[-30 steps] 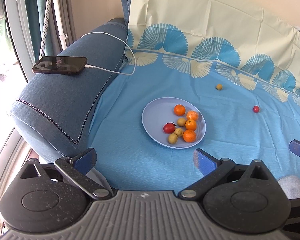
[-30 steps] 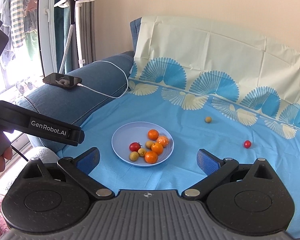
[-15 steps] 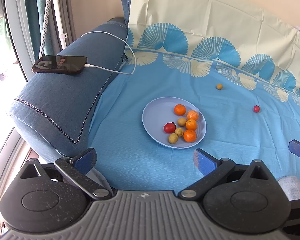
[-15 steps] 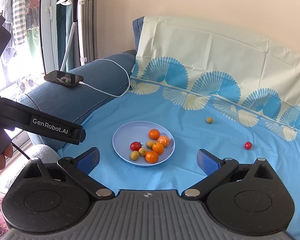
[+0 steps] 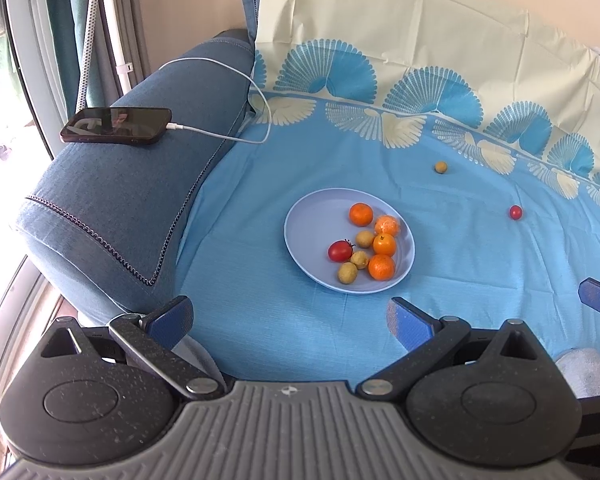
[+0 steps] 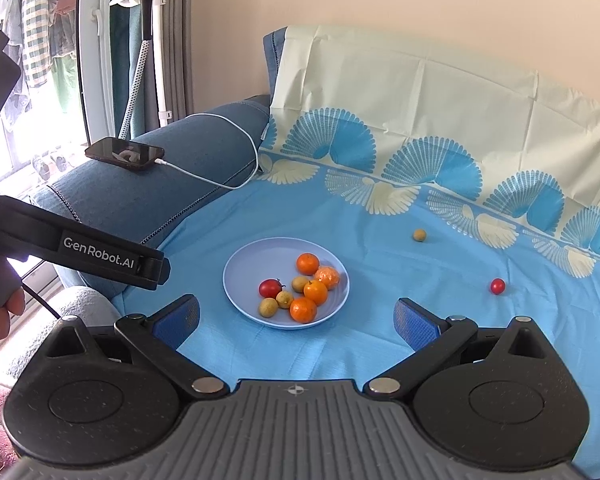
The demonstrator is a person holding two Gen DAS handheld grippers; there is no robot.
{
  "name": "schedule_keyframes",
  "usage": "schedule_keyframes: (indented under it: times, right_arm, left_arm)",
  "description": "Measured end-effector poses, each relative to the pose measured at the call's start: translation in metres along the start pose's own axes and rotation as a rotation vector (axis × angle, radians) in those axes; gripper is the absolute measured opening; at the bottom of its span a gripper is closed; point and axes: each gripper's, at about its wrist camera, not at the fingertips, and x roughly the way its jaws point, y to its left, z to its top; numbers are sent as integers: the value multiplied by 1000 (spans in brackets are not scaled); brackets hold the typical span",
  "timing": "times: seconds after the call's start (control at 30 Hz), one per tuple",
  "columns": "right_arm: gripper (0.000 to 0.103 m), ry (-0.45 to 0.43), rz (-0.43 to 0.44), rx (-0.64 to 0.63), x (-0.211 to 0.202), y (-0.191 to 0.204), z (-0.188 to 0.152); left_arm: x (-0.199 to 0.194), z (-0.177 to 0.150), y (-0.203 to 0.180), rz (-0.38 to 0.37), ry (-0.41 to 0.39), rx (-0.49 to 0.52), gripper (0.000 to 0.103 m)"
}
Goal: Organize fruits
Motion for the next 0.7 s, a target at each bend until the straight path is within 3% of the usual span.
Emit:
schedule_keyframes:
  times: [0.7]
  right_arm:
    - [102,59,-6,72,24,-16,-6]
  left_arm:
    - [35,8,-13,5,77,36,103]
